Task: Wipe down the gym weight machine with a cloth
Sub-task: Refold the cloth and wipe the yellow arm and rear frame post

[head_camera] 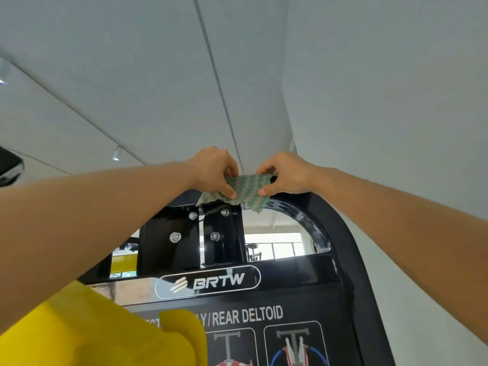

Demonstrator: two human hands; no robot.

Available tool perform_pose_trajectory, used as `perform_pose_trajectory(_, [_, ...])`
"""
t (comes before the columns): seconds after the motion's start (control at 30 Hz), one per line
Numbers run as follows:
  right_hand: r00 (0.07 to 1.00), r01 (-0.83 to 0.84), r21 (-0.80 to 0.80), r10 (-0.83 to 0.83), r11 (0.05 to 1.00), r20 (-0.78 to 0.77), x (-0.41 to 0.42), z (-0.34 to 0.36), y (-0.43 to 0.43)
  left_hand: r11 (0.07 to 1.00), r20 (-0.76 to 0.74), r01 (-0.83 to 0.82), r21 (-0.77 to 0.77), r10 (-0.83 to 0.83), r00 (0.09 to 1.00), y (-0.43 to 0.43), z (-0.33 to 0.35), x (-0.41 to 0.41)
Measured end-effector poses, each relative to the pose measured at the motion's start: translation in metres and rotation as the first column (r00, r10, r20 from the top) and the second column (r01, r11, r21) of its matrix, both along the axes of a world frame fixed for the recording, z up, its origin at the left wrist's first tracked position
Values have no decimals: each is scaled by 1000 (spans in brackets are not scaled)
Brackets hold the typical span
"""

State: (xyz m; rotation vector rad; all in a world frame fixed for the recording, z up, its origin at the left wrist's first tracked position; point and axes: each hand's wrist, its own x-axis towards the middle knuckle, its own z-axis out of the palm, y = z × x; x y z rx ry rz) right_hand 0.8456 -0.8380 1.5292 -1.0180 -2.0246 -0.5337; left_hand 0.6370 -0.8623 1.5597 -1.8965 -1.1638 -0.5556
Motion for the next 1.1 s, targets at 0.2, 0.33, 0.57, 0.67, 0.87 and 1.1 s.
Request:
perform_pose_trajectory(0.2, [988,-51,-6,49,999,-144,50,-32,-3,995,-5,71,71,-70,998,2,-13,48])
perform_pose_trajectory(0.33, [971,-69,-27,61,997,-230,77,-58,-1,987,-47,126,103,-121,992,4,-26,78])
perform_pose_trajectory(0.57, [939,-192,-108,151,975,-309,114,-113,-1,970,-123,243,-10,-242,962,2,-62,124])
perform_pose_trajectory(0.67, [906,-258,-131,192,957,-378,124,-137,-4,961,-147,267,-68,-275,950,0,-82,141])
perform_pose_trajectory(0.87, [824,-325,-124,216,938,-524,126,-184,-4,947,-170,304,-100,-317,933,2,-121,154])
perform_pose_trajectory(1.1, [695,-414,-133,219,900,-685,129,-215,-3,917,-201,365,-163,-393,897,7,-133,148])
